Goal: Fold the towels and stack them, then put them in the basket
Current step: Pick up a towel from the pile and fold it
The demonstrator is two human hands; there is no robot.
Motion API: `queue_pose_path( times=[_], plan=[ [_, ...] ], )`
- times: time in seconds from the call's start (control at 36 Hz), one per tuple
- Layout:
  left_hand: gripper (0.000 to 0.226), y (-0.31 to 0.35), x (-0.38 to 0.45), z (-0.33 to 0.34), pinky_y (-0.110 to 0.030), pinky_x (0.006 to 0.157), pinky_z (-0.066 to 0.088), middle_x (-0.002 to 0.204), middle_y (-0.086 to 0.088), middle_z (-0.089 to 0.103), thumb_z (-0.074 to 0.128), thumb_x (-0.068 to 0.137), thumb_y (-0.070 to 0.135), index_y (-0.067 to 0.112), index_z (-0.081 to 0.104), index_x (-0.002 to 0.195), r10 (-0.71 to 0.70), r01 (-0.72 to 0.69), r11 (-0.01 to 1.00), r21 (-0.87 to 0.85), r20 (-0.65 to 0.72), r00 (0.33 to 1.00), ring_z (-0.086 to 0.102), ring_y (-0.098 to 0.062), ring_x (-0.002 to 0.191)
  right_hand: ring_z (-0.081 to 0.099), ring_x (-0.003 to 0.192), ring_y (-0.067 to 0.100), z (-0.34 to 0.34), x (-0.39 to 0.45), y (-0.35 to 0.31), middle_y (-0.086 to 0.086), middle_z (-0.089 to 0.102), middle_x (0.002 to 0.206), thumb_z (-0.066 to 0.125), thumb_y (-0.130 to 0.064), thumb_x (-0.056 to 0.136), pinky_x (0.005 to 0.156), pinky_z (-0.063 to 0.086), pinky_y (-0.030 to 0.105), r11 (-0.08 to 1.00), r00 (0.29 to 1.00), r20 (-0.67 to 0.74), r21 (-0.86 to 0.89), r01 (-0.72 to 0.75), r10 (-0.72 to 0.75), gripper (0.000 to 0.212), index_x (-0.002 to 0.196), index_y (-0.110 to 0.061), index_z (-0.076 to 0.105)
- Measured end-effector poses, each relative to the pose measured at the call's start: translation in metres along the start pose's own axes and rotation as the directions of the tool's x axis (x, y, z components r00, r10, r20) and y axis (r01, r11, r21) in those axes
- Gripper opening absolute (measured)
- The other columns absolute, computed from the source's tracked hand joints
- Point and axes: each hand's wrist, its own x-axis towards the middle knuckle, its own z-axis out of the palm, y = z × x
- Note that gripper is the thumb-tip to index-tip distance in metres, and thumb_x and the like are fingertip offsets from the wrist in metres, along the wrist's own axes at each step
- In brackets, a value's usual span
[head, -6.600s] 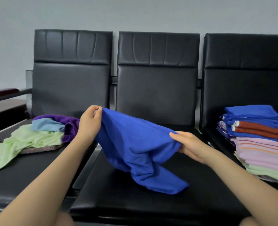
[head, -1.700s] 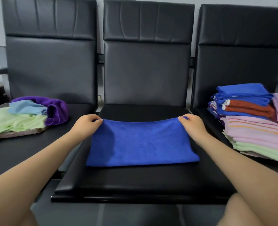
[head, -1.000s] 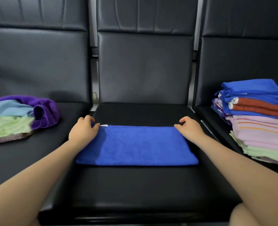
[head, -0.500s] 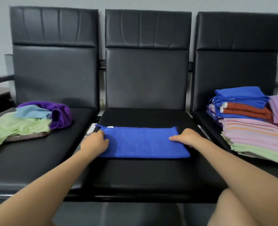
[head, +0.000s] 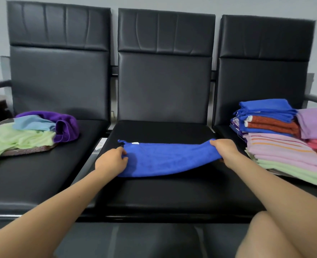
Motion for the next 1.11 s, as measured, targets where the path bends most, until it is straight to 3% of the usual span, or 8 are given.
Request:
queue_pose_path(
  times=[0.11, 0.22, 0.33, 0.5, 0.61, 0.72, 0.92, 1.11],
  plan=[
    [0.022, 0.000, 0.007, -0.004, -0.032, 0.081, 0.045, 0.114, -0.005, 0.062, 0.046, 0.092, 0.024, 0.020, 0.063, 0.106, -0.019, 0.018, 0.998, -0.065, -0.009, 1.000, 0.057, -0.025, 0.105, 0.053, 0.097, 0.026, 0.013, -0.006, -0.007, 0.018, 0.060, 0.120, 0.060, -0.018, 0.094, 0.090, 0.046, 0.036, 0.986, 0.997, 0.019, 0.153, 0.068, -0.072, 0.035, 0.126, -0.002, 0.058],
    [0.025, 0.006, 0.012, -0.009, -0.033, 0.081, 0.044, 0.112, -0.011, 0.059, 0.044, 0.093, 0.022, 0.015, 0.066, 0.103, -0.024, 0.012, 0.989, -0.146, -0.081, 0.996, 0.057, -0.030, 0.103, 0.050, 0.096, 0.017, 0.039, -0.025, -0.018, 0.006, 0.057, 0.105, 0.056, -0.012, 0.096, 0.074, 0.041, 0.025, 0.951, 0.966, 0.086, 0.218, 0.220, -0.243, 0.019, 0.114, -0.007, 0.063],
    [0.021, 0.019, 0.015, -0.014, -0.027, 0.070, 0.040, 0.101, -0.002, 0.065, 0.045, 0.093, 0.023, 0.020, 0.065, 0.100, -0.017, 0.001, 0.971, -0.240, -0.067, 0.998, 0.057, -0.020, 0.087, 0.056, 0.097, 0.019, 0.070, -0.045, -0.028, 0.007, 0.063, 0.103, 0.057, -0.016, 0.096, 0.079, 0.043, 0.027, 0.930, 0.905, 0.248, 0.225, 0.292, -0.344, 0.008, 0.097, -0.016, 0.065],
    [0.024, 0.037, 0.019, -0.007, -0.030, 0.067, 0.043, 0.081, -0.005, 0.064, 0.043, 0.096, 0.025, 0.013, 0.064, 0.092, 0.014, -0.004, 0.967, -0.254, 0.035, 0.999, 0.060, -0.027, 0.083, 0.050, 0.053, 0.013, 0.081, -0.059, -0.035, 0.003, 0.062, 0.073, 0.051, -0.035, 0.100, 0.054, 0.042, 0.022, 0.956, 0.735, 0.615, 0.124, 0.268, -0.286, 0.029, 0.109, -0.013, 0.067],
    [0.036, 0.050, 0.020, 0.007, -0.030, 0.064, 0.034, 0.064, 0.000, 0.048, 0.039, 0.097, 0.031, 0.014, 0.043, 0.065, -0.007, 0.017, 0.995, -0.096, 0.110, 0.994, 0.052, -0.026, 0.073, 0.049, 0.051, 0.012, 0.076, -0.044, -0.028, 0.002, 0.062, 0.071, 0.053, -0.028, 0.098, 0.051, 0.040, 0.022, 0.947, 0.781, 0.558, 0.032, 0.318, -0.281, 0.022, 0.104, -0.013, 0.067],
    [0.045, 0.063, 0.021, 0.014, -0.029, 0.063, 0.034, 0.058, 0.002, 0.043, 0.042, 0.095, 0.043, 0.017, 0.036, 0.059, -0.033, 0.035, 0.999, -0.019, 0.077, 0.996, 0.048, -0.022, 0.064, 0.053, 0.055, 0.011, 0.065, -0.019, -0.010, 0.000, 0.064, 0.073, 0.052, -0.020, 0.095, 0.050, 0.042, 0.023, 0.873, 0.826, 0.471, -0.206, 0.443, -0.308, 0.014, 0.092, -0.015, 0.065],
    [0.046, 0.084, 0.024, 0.017, -0.025, 0.046, 0.024, 0.053, 0.004, 0.038, 0.060, 0.087, 0.042, 0.018, 0.035, 0.056, -0.035, 0.038, 0.999, -0.033, 0.104, 0.994, 0.037, -0.013, 0.050, 0.055, 0.059, 0.011, 0.056, -0.002, 0.007, -0.003, 0.064, 0.076, 0.055, -0.021, 0.092, 0.052, 0.042, 0.022, 0.816, 0.829, 0.475, -0.325, 0.477, -0.296, 0.013, 0.098, -0.017, 0.065],
    [0.040, 0.091, 0.033, 0.024, -0.027, 0.047, 0.025, 0.053, 0.004, 0.039, 0.060, 0.087, 0.026, 0.017, 0.034, 0.058, -0.032, 0.056, 0.981, -0.187, 0.129, 0.991, 0.037, -0.013, 0.051, 0.054, 0.061, 0.006, 0.060, 0.003, 0.011, -0.009, 0.060, 0.071, 0.060, -0.025, 0.092, 0.077, 0.052, 0.033, 0.753, 0.790, 0.489, -0.342, 0.563, -0.369, 0.005, 0.096, -0.025, 0.063]
  ],
)
